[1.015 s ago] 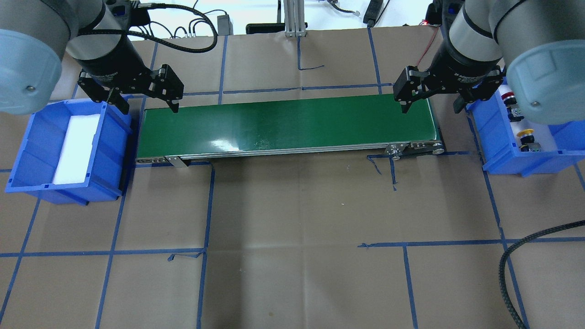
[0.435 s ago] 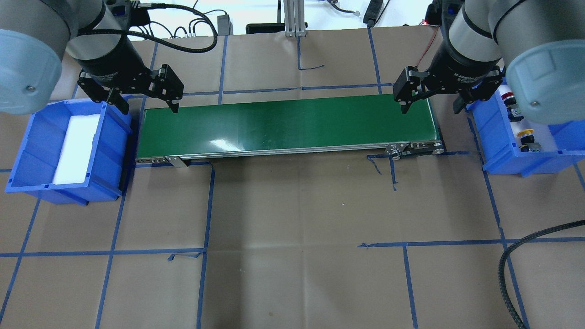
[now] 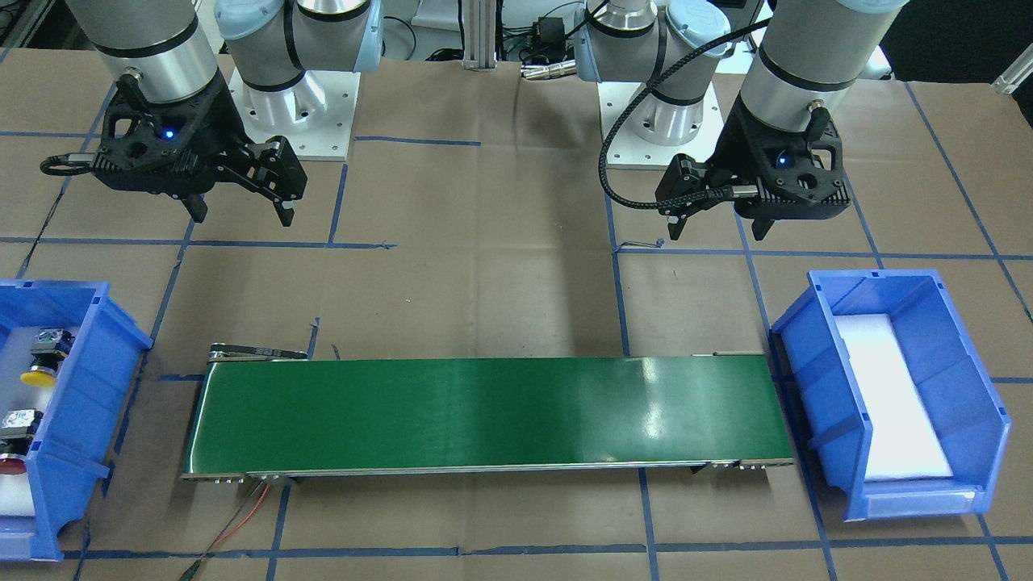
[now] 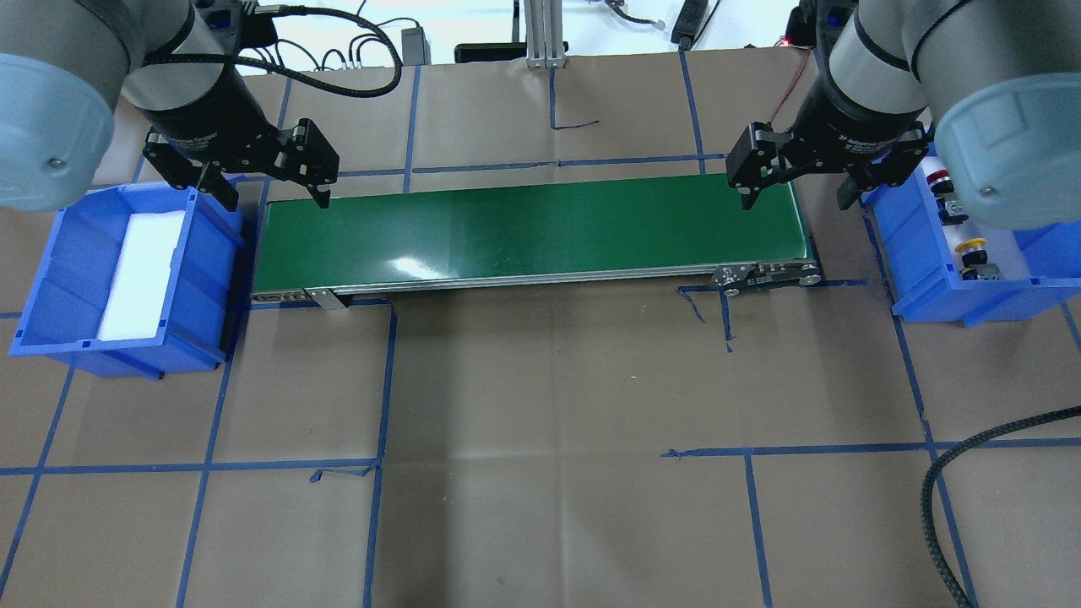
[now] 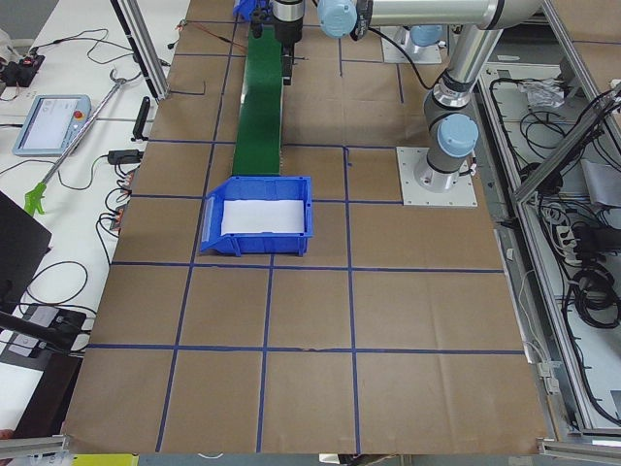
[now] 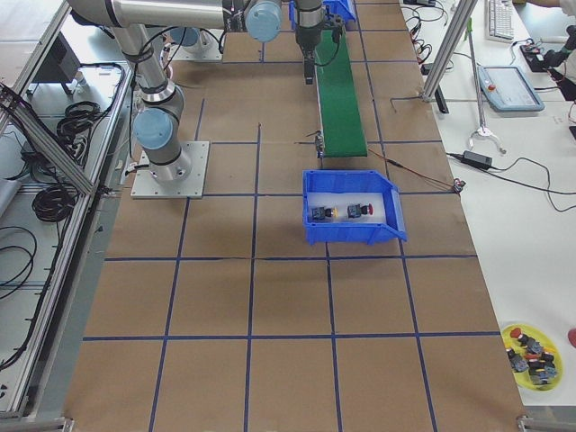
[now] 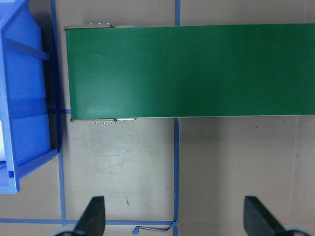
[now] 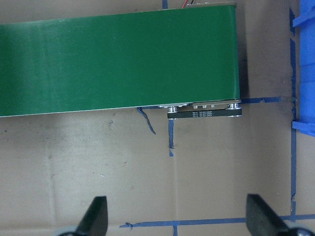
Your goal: Transport two buttons from left to right
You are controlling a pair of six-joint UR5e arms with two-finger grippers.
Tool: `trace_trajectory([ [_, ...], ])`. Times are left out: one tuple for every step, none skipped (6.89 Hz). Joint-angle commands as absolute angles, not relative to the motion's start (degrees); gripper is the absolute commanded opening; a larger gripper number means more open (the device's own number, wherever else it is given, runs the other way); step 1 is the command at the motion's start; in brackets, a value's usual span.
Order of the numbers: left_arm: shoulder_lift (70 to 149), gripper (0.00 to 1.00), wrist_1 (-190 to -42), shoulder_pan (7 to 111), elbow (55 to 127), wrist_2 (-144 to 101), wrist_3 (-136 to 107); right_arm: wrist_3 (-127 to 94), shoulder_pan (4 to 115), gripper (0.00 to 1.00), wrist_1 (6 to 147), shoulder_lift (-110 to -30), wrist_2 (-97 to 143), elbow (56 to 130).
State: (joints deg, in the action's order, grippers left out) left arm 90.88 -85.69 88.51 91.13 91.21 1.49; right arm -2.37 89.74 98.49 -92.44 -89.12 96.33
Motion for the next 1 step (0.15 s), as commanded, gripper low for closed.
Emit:
trace_trajectory([
  [90.88, 1.0, -85.69, 88.51, 91.14, 91.23, 1.49, -2.37, 89.74, 1.0, 98.53, -92.11, -89.12, 96.24],
])
